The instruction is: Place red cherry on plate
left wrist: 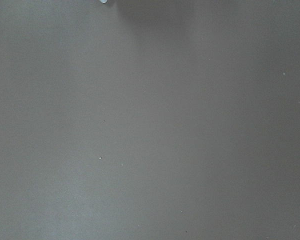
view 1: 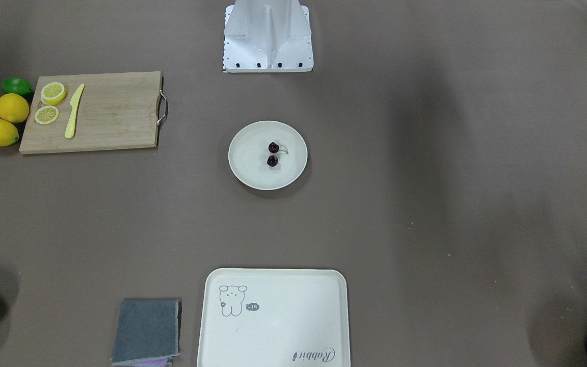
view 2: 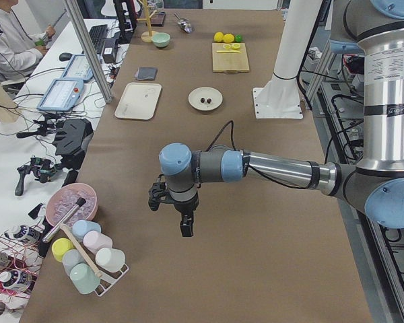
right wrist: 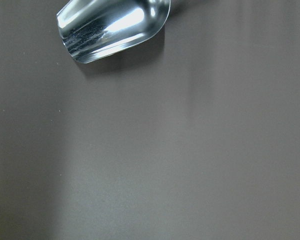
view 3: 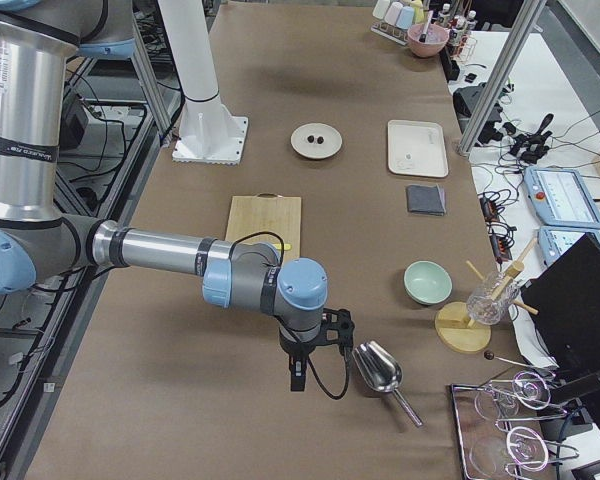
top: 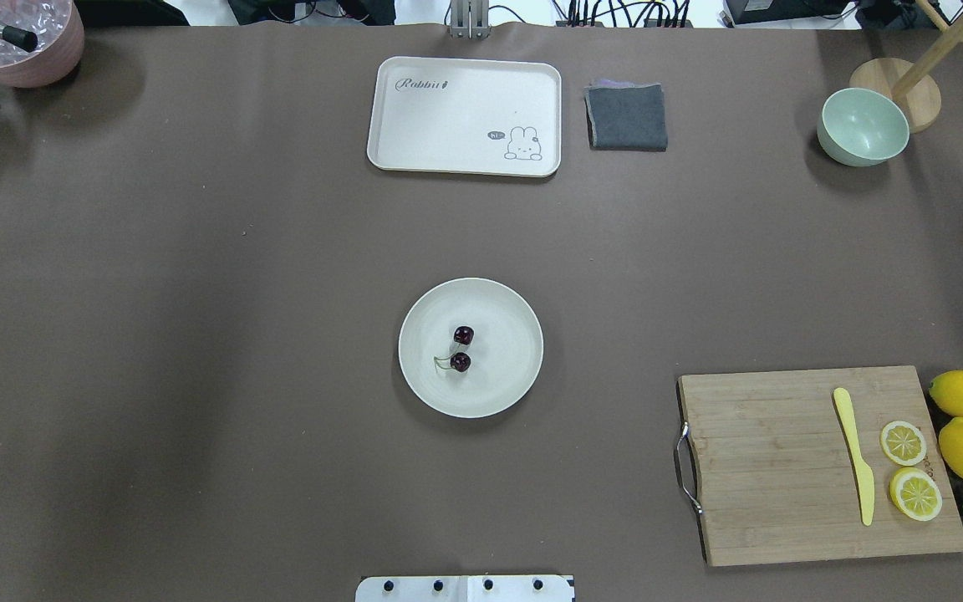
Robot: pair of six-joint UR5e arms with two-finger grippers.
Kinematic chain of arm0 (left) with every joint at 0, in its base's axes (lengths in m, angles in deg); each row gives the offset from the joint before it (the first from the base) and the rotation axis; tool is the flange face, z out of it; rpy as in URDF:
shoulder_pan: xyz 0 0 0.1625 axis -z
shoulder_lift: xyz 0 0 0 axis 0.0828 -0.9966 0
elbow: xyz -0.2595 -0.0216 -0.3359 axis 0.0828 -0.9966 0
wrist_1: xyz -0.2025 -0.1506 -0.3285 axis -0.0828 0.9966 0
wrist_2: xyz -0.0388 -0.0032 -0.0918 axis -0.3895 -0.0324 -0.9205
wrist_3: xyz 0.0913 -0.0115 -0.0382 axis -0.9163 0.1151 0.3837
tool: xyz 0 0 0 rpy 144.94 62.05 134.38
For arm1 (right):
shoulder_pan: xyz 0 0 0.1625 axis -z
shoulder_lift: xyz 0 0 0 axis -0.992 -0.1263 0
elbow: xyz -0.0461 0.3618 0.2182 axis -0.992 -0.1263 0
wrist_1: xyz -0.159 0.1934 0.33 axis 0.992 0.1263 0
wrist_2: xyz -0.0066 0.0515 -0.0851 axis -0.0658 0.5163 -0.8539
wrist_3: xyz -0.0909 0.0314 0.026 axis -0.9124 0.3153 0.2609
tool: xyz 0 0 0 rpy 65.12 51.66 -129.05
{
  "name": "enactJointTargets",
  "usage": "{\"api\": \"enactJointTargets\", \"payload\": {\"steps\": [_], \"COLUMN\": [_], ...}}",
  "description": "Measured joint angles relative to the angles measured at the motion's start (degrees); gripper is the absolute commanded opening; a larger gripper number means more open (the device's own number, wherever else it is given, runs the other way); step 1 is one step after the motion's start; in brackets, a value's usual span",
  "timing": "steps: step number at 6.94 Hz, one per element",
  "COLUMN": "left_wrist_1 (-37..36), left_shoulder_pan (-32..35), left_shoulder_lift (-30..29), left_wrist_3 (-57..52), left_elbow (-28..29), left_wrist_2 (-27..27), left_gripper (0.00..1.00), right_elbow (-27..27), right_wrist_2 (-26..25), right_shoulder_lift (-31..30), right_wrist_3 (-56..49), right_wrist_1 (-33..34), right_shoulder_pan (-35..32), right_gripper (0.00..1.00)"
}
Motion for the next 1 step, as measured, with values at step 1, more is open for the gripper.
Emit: {"api": "enactJointTargets", "payload": {"steps": [1], "left_wrist_1": [0.00], "left_shoulder_pan": [-0.04], "left_shoulder_lift": [-0.02], "left_wrist_3": [0.00], "left_elbow": [0.03], "left_wrist_2": [-0.02], "left_gripper": [0.98], "right_elbow": [0.21], "right_wrist_2": [0.00], "right_shoulder_lift": [0.02], "right_wrist_3": [0.01], "right_wrist_1": [0.00], "right_shoulder_pan": [0.00], "right_gripper": [1.00]}}
